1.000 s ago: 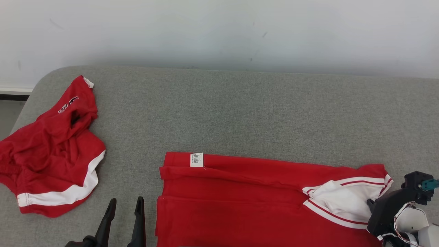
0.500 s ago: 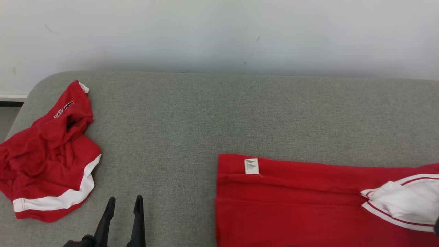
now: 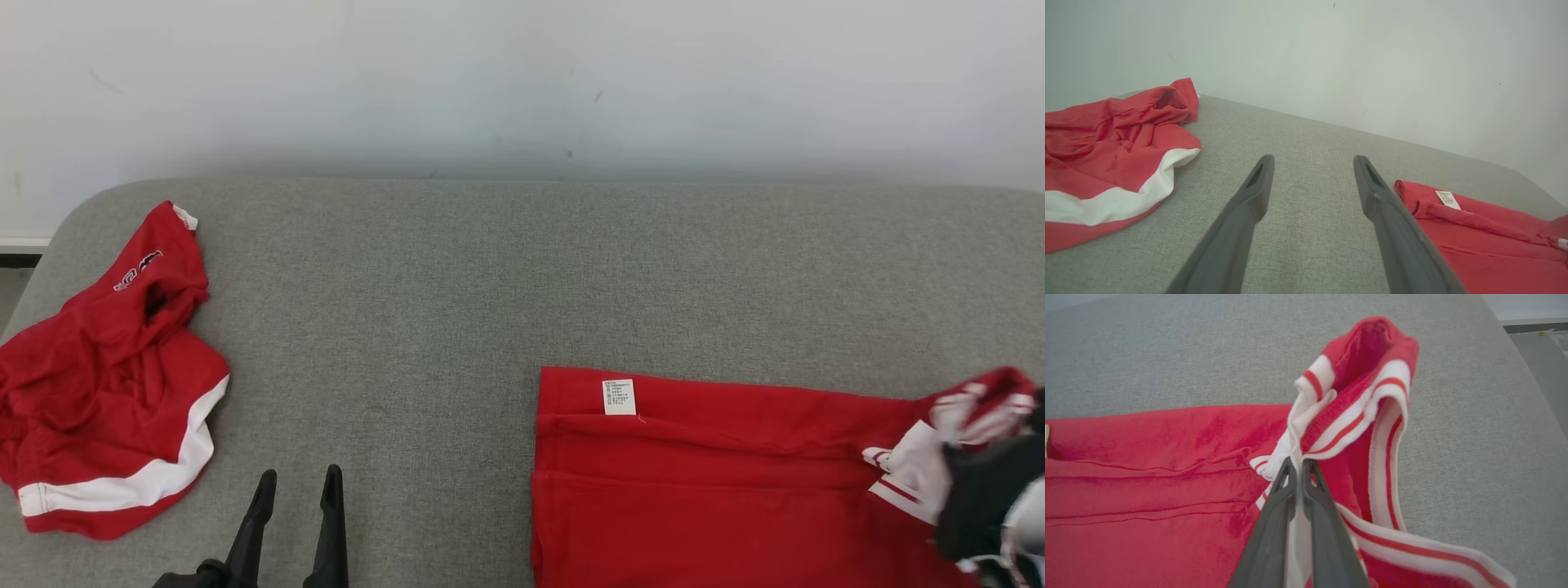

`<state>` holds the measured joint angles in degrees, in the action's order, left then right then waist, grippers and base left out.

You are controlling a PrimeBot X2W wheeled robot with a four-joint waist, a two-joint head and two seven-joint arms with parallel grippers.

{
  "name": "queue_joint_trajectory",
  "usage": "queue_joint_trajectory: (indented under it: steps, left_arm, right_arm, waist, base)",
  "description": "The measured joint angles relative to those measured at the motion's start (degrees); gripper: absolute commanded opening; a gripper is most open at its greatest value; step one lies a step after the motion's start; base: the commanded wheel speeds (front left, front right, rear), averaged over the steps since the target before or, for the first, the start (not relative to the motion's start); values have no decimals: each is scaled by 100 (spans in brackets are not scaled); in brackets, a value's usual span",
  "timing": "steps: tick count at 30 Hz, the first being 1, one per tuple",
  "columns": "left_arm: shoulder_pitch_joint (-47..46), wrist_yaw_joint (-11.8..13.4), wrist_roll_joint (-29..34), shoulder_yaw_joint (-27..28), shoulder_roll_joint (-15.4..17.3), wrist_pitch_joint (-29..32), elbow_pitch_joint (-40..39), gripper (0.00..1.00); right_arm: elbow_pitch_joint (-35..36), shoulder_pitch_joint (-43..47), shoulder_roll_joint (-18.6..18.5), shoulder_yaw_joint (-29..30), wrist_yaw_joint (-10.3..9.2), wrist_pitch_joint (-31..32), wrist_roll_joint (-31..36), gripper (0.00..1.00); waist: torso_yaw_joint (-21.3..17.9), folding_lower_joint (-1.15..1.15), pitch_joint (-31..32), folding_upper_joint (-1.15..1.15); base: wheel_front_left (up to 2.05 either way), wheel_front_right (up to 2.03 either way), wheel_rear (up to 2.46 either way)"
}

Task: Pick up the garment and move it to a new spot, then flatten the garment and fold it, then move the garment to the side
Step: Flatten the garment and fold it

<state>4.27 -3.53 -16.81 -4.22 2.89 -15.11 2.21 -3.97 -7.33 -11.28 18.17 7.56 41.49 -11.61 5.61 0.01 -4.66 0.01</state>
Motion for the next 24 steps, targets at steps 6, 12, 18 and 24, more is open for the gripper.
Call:
queue_joint_trajectory:
  steps: [6, 12, 18, 24]
  left_arm:
    - [-20, -2, 0, -5, 0, 0, 11, 100]
    - [-15, -9, -2, -45, -1, 0, 42, 100]
    - [5, -29, -19, -58, 0, 0, 68, 100]
    - [15, -46, -18, -112, 0, 0, 87, 100]
  right_arm:
    - [364, -99, 201, -1293, 0, 343, -556, 0]
    - [281, -350, 290, -2282, 0, 435, -813, 0]
    - [-221, -634, 457, -2873, 0, 282, -958, 0]
    - [-1099, -965, 693, -3199, -1, -40, -934, 0]
  waist:
    - [26, 0, 29, 0]
    - [110, 0, 58, -1]
    - [194, -1, 92, -1]
    - [266, -1, 106, -1]
  base:
    - [0, 0, 0]
    - [0, 0, 0]
    - [0, 0, 0]
    - [0, 0, 0]
